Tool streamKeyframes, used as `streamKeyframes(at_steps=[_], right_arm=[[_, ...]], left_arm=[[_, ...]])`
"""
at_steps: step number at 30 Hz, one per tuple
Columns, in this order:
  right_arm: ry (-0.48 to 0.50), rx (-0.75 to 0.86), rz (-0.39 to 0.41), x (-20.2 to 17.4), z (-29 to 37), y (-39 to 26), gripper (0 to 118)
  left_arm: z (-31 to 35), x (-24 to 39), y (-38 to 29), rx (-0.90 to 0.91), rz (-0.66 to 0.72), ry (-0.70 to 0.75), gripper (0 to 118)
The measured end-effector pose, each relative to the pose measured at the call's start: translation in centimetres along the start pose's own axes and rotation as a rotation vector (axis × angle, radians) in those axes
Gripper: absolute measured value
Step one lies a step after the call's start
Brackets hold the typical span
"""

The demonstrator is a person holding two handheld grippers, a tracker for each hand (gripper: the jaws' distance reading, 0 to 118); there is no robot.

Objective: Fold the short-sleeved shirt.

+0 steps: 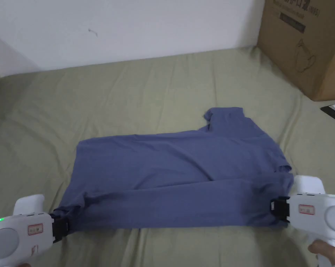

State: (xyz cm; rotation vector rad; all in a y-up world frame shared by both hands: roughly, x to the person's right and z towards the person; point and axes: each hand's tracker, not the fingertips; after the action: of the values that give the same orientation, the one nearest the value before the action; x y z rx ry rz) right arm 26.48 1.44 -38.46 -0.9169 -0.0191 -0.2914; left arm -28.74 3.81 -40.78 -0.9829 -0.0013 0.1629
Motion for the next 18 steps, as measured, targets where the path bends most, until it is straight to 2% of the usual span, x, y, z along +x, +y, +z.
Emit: streamKeyframes(at_steps=[3,7,10,13,14,15,16,17,18], right_arm=[[0.044,0.01,-0.011,1.0,2.9,-0.1,9],[0.047,-0.019,0.004,2.1,6.8,-1.3,9],[0.069,-0.08,-0.031,3.3,8.3,-3.4,9],[0.074,-0.123,-0.014,3.8,7.8,-6.1,10],[0.07,-0.14,0.002,3.9,7.3,-7.0,14],[0.06,-0.155,0.011,3.9,6.9,-7.6,30],[0.004,-0.185,0.018,3.8,6.3,-8.0,63],[-0.002,-0.19,0.019,3.7,6.1,-8.1,83],[0.016,-0.18,0.016,3.8,6.3,-8.1,87]], left_arm=[[1.5,-0.4,-0.2,0.0,-0.013,-0.016,9],[3.9,-1.3,-1.9,-0.041,-0.028,-0.058,9],[5.0,-2.0,-4.8,-0.074,-0.044,-0.054,9],[4.9,-3.1,-7.9,-0.115,0.008,-0.055,9],[4.5,-3.3,-9.0,-0.111,0.048,-0.063,12],[4.0,-3.1,-9.7,-0.12,0.071,-0.057,29],[3.5,-3.0,-10.2,-0.157,0.08,-0.027,62],[3.2,-3.0,-10.5,-0.179,0.08,0.015,78],[3.4,-3.1,-10.6,-0.16,0.08,-0.001,81]])
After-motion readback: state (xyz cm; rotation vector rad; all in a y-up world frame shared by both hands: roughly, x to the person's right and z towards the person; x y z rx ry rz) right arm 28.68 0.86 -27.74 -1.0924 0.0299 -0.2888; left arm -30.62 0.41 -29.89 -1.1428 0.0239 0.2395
